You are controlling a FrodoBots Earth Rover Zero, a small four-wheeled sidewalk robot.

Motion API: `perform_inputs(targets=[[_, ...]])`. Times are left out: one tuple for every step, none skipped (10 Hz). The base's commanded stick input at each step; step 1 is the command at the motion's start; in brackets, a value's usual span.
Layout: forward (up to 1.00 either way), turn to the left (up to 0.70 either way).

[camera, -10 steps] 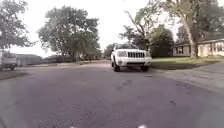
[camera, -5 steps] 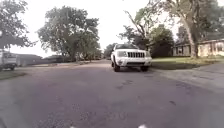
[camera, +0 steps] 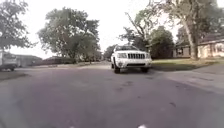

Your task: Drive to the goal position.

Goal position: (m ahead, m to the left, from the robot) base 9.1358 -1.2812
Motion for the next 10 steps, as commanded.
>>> perform_inputs(targets=[[0.95,0.38],[0.94,0.38],[0.91,0.36],[0.88,0.35],[0.85,0.34],[0.82,0.33],[0.71,0.21],[0.73,0.02],[0.74,0.00],[0.78,0.00]])
